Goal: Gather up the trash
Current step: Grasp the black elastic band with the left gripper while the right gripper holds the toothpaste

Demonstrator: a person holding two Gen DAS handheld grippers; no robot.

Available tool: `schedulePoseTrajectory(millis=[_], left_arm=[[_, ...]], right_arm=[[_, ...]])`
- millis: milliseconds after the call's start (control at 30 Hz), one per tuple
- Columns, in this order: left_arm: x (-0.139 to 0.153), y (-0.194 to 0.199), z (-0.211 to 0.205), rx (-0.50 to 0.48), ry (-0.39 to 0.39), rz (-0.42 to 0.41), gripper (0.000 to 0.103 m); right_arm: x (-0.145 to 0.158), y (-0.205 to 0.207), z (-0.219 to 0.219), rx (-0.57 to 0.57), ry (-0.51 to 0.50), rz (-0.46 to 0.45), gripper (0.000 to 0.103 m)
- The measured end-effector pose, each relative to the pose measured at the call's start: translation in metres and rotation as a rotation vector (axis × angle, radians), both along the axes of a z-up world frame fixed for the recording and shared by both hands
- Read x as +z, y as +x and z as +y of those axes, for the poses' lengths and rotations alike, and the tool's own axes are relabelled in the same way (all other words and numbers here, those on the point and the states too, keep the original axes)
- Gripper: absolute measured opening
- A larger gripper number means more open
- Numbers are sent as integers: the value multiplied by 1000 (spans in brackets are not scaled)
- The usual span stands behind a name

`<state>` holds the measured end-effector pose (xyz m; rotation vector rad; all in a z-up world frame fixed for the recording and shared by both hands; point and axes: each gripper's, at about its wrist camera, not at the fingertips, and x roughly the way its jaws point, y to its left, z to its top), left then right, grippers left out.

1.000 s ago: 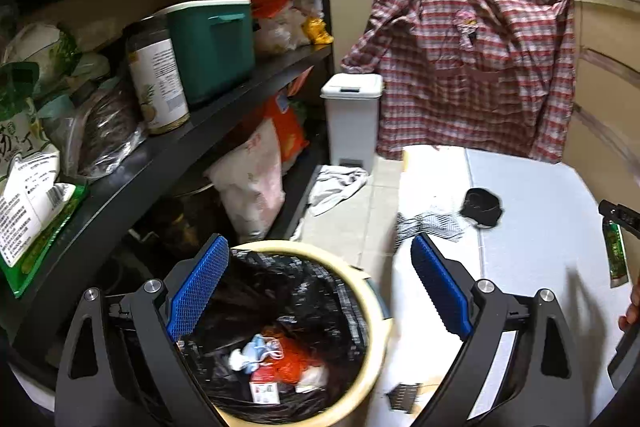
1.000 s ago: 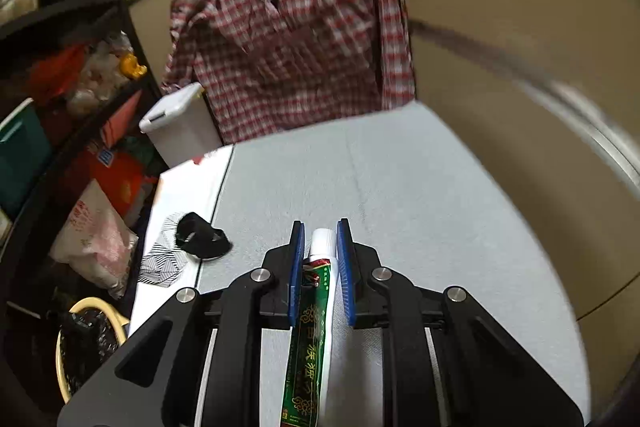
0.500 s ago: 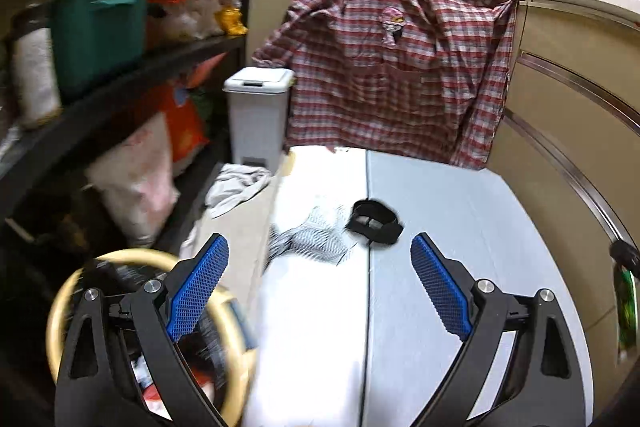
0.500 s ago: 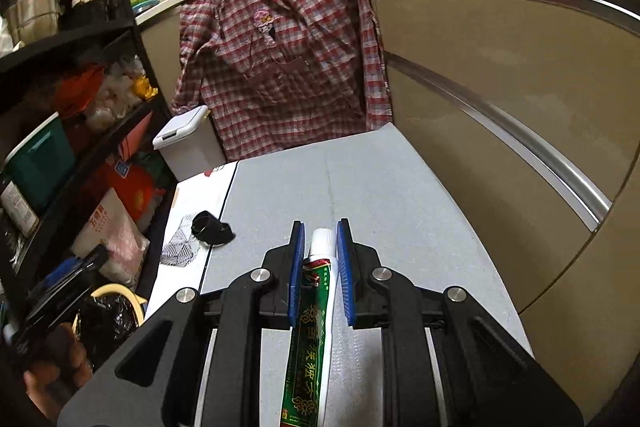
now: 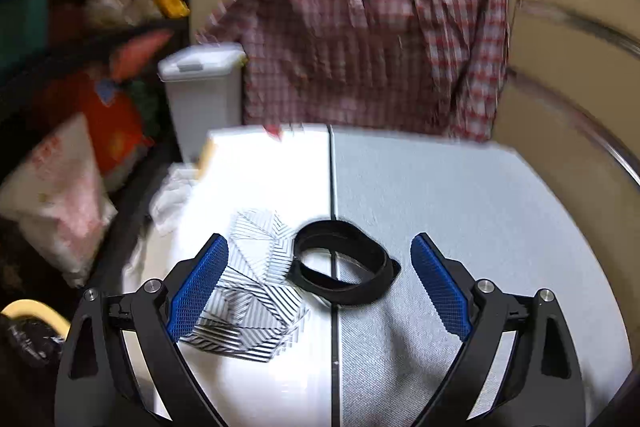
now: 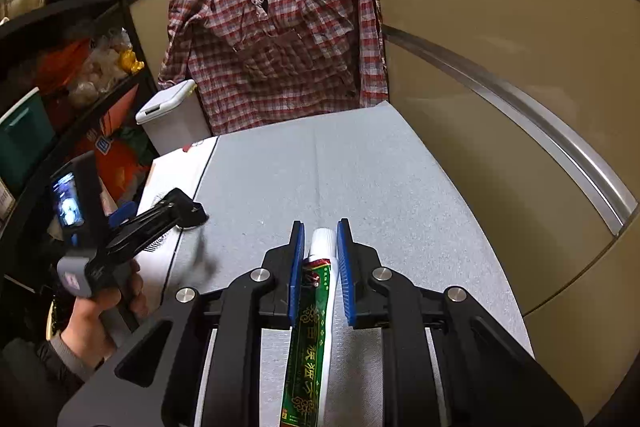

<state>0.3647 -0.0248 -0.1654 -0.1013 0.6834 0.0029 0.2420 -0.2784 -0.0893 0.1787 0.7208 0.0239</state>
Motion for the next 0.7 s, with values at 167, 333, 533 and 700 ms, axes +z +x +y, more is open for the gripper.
schedulePoseTrajectory(millis=[167, 333, 533, 700], left_arm=[[-10, 17, 6, -31, -83, 65, 44], [-10, 11, -2, -87, -63, 42, 6], [10, -10, -7, -126, -22, -25, 5], [42, -36, -1, -134, -10, -69, 5]], right_arm=[[-9, 5, -1, -6, -1, 26, 17], [-9, 5, 0, -7, -12, 23, 17], [-4, 1, -1, -5, -13, 11, 17], [1, -6, 1, -4, -8, -6, 17]])
